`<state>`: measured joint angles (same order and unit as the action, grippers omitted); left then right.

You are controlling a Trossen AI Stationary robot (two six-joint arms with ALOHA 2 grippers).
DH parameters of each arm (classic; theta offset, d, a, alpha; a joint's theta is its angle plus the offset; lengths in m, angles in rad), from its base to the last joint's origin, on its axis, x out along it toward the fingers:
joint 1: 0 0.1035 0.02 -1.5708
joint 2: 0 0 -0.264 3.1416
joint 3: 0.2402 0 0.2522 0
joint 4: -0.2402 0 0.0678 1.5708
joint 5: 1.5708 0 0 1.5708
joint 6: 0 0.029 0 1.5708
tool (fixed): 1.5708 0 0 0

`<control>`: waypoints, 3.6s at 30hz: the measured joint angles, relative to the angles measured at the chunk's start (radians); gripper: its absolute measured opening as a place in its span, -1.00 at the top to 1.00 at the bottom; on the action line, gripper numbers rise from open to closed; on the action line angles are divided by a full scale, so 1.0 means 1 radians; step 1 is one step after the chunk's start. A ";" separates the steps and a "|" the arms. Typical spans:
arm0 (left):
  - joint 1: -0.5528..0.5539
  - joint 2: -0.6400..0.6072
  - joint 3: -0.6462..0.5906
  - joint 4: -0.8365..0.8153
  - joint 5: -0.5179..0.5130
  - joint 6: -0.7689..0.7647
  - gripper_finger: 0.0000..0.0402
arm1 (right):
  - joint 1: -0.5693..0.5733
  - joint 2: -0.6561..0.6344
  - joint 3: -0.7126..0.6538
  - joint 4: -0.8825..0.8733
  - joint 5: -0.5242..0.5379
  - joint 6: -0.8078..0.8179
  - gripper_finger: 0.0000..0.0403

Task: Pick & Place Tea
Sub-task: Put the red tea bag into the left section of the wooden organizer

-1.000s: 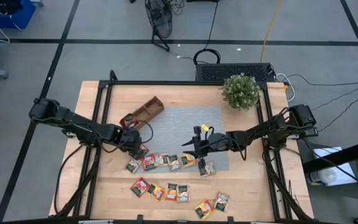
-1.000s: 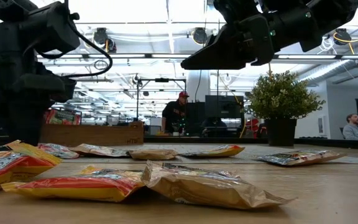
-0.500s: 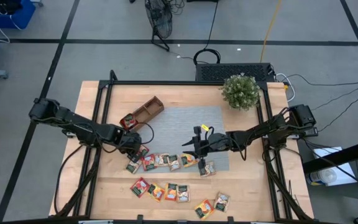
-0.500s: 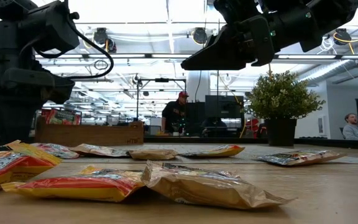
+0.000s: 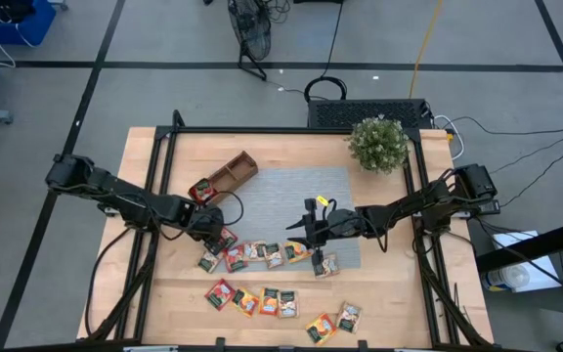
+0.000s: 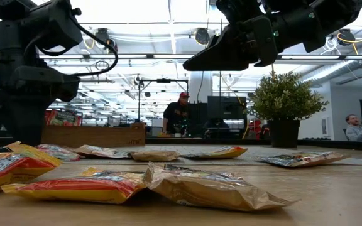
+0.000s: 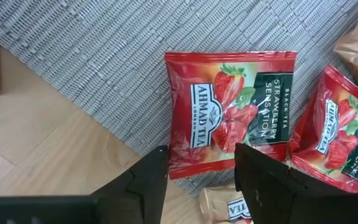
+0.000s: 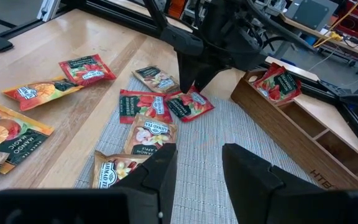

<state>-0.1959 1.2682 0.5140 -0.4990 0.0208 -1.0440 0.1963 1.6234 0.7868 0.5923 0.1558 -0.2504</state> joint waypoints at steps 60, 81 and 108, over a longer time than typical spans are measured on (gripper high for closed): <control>-0.178 0.414 0.351 -0.020 -0.020 0.455 0.01 | -0.019 0.000 0.000 0.001 0.002 0.000 0.42; -0.184 0.253 0.343 -0.041 -0.076 0.581 0.96 | -0.019 0.000 0.000 0.001 0.000 0.005 0.43; -0.138 0.122 0.345 0.386 -0.981 1.091 0.98 | -0.165 0.143 0.006 0.479 -0.045 0.146 0.37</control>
<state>-0.3338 1.3900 0.8593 -0.1127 -0.9604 0.0465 0.0310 1.7668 0.7925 1.0710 0.1108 -0.1043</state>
